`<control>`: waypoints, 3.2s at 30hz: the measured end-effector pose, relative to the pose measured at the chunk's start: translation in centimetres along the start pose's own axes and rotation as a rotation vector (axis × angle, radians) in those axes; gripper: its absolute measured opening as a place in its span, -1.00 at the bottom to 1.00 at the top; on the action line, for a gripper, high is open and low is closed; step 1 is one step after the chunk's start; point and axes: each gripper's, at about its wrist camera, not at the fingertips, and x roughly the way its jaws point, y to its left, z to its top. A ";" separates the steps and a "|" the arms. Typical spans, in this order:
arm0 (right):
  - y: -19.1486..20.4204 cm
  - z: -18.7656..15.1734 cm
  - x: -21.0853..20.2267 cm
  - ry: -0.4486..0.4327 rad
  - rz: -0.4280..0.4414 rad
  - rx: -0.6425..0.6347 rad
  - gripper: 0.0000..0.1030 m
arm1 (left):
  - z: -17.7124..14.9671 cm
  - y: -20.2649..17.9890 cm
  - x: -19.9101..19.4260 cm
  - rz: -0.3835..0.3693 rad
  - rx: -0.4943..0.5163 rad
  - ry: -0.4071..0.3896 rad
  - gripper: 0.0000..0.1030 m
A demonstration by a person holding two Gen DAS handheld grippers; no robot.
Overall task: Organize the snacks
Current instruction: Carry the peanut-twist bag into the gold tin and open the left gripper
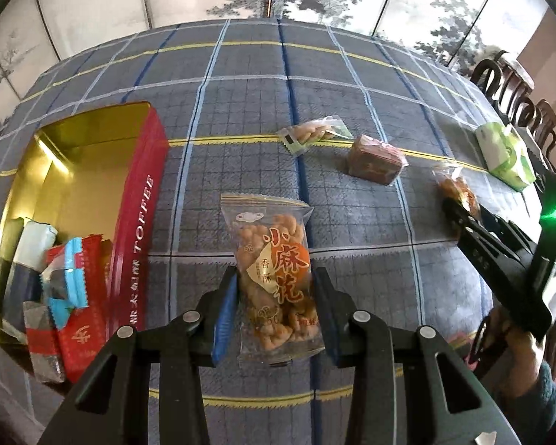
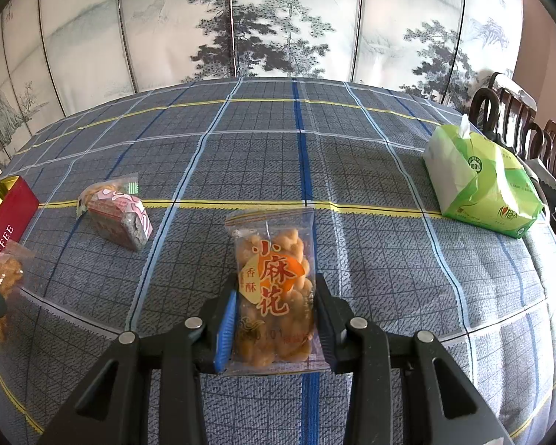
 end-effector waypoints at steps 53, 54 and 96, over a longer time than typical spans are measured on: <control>0.0 0.1 -0.2 0.003 -0.005 -0.005 -0.25 | -3.4 17.2 -5.7 0.211 -0.077 -0.039 -0.27; 0.0 0.1 -0.2 0.003 -0.005 -0.005 -0.25 | -3.4 17.2 -5.7 0.212 -0.072 -0.039 -0.24; -0.6 0.2 -0.6 0.008 -0.022 0.010 -0.28 | -4.5 17.0 -6.4 0.230 -0.067 -0.076 0.38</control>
